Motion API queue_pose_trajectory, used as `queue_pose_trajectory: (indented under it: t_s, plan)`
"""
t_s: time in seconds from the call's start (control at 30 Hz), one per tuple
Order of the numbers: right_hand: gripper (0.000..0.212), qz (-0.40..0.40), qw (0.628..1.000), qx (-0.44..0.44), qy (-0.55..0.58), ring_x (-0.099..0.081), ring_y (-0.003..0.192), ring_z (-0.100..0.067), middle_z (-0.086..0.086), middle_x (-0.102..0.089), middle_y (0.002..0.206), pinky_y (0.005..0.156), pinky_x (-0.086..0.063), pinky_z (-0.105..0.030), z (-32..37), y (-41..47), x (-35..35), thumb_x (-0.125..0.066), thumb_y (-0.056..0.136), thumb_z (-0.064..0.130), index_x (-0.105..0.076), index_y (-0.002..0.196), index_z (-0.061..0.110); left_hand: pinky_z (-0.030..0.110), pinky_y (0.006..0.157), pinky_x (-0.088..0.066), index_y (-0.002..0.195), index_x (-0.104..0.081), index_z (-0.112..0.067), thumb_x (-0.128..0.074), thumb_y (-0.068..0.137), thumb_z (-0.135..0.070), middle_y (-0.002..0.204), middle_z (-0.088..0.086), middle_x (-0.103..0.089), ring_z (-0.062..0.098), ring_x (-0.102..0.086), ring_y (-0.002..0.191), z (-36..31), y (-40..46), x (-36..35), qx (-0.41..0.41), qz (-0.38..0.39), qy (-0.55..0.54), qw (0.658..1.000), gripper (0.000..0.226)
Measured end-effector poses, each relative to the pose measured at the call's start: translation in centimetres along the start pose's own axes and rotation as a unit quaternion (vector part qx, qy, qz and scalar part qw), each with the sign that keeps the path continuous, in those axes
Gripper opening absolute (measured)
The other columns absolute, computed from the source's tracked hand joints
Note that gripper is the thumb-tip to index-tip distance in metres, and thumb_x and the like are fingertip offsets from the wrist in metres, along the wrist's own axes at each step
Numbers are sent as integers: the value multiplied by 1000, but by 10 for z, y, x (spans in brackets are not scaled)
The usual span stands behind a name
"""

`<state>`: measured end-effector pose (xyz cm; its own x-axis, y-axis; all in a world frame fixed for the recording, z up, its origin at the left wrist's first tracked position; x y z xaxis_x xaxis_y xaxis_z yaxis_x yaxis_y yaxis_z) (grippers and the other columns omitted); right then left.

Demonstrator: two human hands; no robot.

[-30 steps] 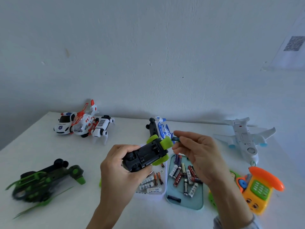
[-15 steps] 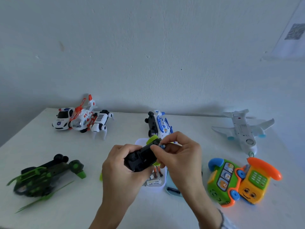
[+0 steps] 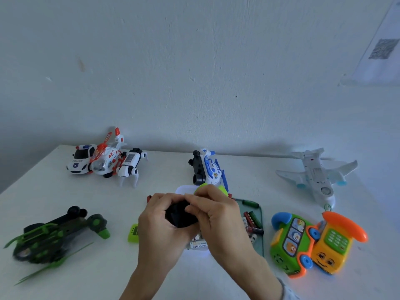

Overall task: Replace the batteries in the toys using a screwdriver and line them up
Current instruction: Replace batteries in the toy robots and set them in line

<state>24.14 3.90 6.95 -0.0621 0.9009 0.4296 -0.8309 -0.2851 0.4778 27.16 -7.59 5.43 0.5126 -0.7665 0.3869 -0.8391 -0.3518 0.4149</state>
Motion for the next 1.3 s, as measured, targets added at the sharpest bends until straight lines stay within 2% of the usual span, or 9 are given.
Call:
queue_pose_trajectory:
  t_s: [0.23, 0.43, 0.6, 0.67, 0.8, 0.97, 1.13, 1.2, 1.3]
  plan:
    - [27, 19, 998, -58, 4, -51, 97, -13, 14, -51, 93, 82, -45, -20, -4, 3, 7, -59, 81, 25, -70, 105, 33, 17, 66, -50, 84, -69, -34, -74, 45, -35, 81, -10, -67, 10, -66, 78, -2, 5, -5, -12, 24, -45, 999, 39]
    - [34, -24, 991, -131, -21, -54, 97, -7, 17, -47, 103, 81, -44, -10, -2, 6, 17, -76, 72, 22, -70, 104, 32, 13, 67, -47, 85, -68, -33, -75, 50, -38, 84, -11, -65, 10, -65, 81, -4, 8, -9, -59, 44, -38, 997, 37]
    - [63, 23, 966, -160, -200, -30, 107, -6, 21, -33, 119, 89, -27, -26, -1, 15, 36, -71, 51, 63, -60, 111, 48, 15, 67, -47, 86, -71, -25, -84, 50, -23, 84, -9, -65, 13, -66, 81, 0, 9, -6, -65, 57, -49, 995, 38]
    - [59, 87, 961, -255, -69, -40, 110, -7, 19, -38, 120, 95, -39, -30, -6, 17, 40, -85, 54, 47, -62, 108, 44, 15, 66, -47, 85, -71, -23, -86, 48, -15, 84, -8, -63, 15, -64, 79, -2, 11, -4, -81, 82, -45, 992, 41]
    - [28, 91, 929, -315, 173, -67, 60, -19, 1, -66, 65, 55, -55, -29, -19, 15, 39, -90, 54, 6, -69, 67, 20, 12, 65, -44, 84, -72, -25, -87, 46, -12, 84, -10, -60, 13, -62, 79, -2, 15, -3, -117, 110, -16, 987, 43]
    - [28, 52, 944, -287, 156, -67, 59, -19, -1, -68, 63, 56, -57, -29, -33, 10, 40, -91, 53, 9, -71, 69, 19, 14, 68, -45, 86, -72, -20, -87, 46, -16, 85, -10, -61, 14, -62, 80, 2, 13, -10, -95, 116, -21, 988, 43]
    - [57, 40, 952, -277, 123, -65, 85, -5, 6, -63, 104, 66, -51, -13, -57, 0, 39, -77, 73, 38, -51, 122, 26, 9, 65, -43, 83, -70, -28, -90, 44, -10, 81, -13, -63, 10, -62, 79, 10, 11, -14, -41, 98, -8, 994, 48]
    - [47, 13, 942, -306, 137, -63, 91, -10, 2, -63, 105, 74, -51, -20, -78, -9, 36, -63, 81, 47, -51, 119, 23, 9, 64, -44, 83, -70, -29, -91, 42, -14, 82, -13, -65, 9, -62, 79, 17, 10, -12, 3, 93, -24, 995, 48]
    - [6, 3, 939, -338, 69, -58, 68, -8, 0, -66, 81, 64, -46, -22, -107, -28, 31, -55, 95, 24, -58, 92, 19, 8, 63, -45, 82, -69, -30, -84, 40, -24, 85, -15, -66, 5, -62, 79, 26, 9, -7, 42, 75, -32, 996, 45]
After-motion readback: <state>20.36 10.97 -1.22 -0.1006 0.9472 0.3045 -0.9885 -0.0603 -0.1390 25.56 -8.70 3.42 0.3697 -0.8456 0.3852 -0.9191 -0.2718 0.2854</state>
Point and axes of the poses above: each hand's wrist, its own y-axis towards the middle knuckle, its own x-axis out of the back of the hand, z = x × y, the point moved 2 cm from there along y, towards the middle knuckle
